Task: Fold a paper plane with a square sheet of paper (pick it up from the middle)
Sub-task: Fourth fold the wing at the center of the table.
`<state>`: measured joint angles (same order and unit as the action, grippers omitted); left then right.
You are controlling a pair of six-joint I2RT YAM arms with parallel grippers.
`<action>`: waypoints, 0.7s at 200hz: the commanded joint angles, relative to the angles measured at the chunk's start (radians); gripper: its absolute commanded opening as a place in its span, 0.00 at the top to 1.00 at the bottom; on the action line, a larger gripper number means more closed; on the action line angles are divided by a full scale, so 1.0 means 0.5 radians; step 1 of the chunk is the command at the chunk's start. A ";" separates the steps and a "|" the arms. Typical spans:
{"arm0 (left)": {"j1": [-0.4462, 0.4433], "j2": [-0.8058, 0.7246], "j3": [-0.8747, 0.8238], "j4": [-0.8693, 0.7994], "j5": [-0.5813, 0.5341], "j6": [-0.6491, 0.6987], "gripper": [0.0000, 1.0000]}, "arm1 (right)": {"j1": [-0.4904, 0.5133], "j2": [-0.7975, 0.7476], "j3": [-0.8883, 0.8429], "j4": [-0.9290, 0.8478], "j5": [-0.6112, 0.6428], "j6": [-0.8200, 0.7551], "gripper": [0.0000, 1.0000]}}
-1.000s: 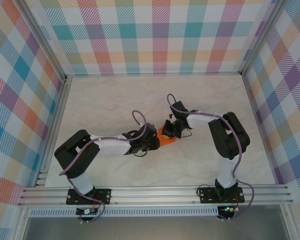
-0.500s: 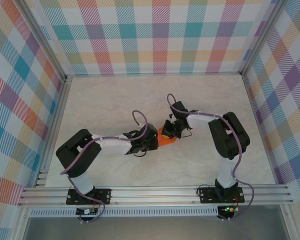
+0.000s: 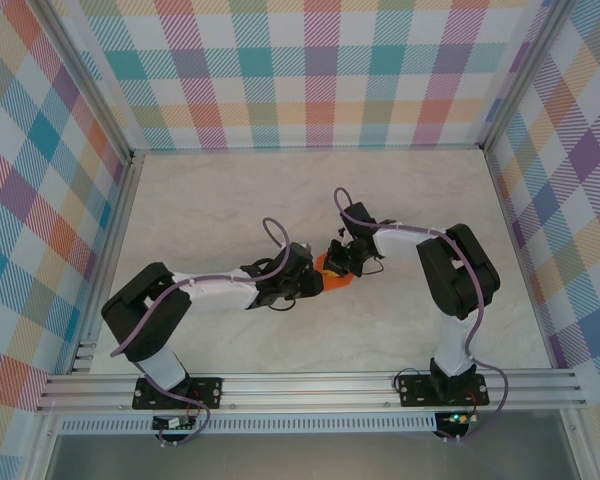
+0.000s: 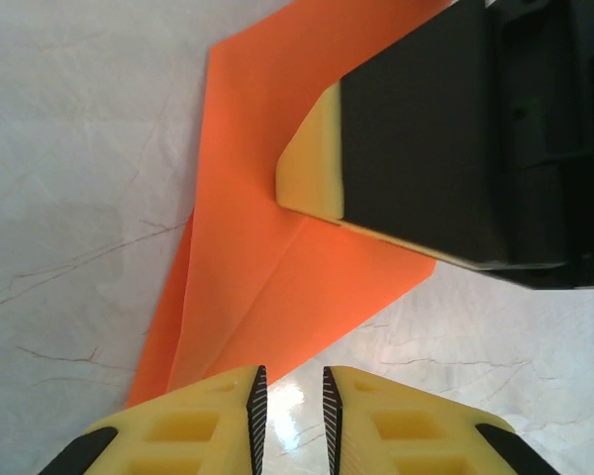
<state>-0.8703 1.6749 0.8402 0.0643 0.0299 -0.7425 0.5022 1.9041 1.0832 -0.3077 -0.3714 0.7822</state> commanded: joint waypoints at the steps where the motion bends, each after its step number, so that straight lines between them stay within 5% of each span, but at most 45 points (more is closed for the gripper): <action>1: -0.015 0.073 0.011 -0.057 0.048 -0.007 0.75 | -0.023 0.186 -0.079 -0.216 0.417 0.023 0.97; 140: -0.014 0.095 0.049 -0.306 -0.155 0.012 0.75 | -0.023 0.225 -0.063 -0.250 0.451 0.016 0.98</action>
<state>-0.8703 1.7176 0.8558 -0.0235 -0.0128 -0.7399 0.5022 1.9125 1.0973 -0.3264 -0.3710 0.7856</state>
